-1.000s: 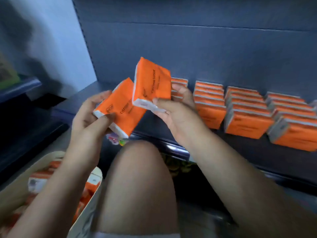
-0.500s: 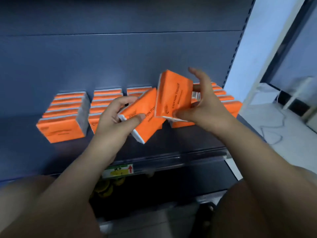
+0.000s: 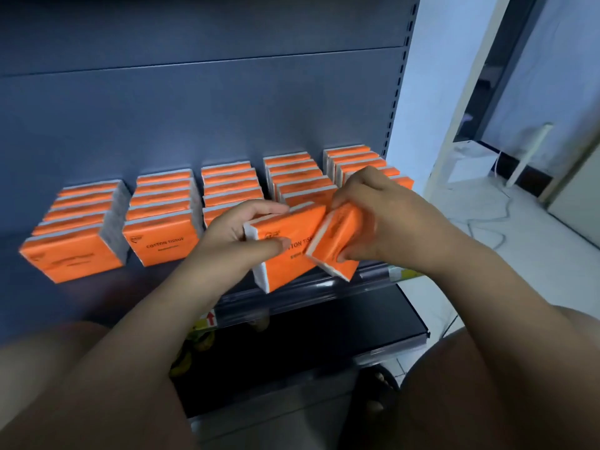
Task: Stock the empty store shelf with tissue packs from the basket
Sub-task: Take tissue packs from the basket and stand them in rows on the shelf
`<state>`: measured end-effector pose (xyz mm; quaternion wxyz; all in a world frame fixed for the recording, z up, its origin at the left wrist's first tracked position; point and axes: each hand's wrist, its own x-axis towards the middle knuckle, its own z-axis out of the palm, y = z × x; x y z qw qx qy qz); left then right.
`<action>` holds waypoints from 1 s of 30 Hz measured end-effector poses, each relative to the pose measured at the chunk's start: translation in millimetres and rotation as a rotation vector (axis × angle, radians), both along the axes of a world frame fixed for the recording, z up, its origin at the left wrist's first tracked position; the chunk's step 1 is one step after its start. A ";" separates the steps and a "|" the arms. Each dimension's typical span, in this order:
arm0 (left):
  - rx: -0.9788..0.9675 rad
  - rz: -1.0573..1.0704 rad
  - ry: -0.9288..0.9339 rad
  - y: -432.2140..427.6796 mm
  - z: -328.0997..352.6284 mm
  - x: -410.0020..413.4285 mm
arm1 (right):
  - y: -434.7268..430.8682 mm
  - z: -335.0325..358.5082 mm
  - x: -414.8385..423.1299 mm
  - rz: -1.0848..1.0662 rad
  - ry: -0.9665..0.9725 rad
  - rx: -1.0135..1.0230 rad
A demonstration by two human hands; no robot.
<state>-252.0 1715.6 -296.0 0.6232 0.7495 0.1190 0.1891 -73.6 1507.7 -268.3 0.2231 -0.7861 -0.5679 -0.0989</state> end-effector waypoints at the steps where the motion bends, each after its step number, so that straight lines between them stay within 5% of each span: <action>1: -0.003 0.001 -0.004 -3.2 -1.2 2.4 | -4.3 2.9 3.4 -0.032 0.026 0.010; 12: -0.017 0.305 -0.040 -7.6 -19.5 34.6 | -41.9 -0.5 94.1 -0.411 0.119 -0.030; 30: 0.045 0.214 0.020 -18.6 -26.3 41.5 | -13.3 -31.9 110.6 -0.585 0.139 -0.120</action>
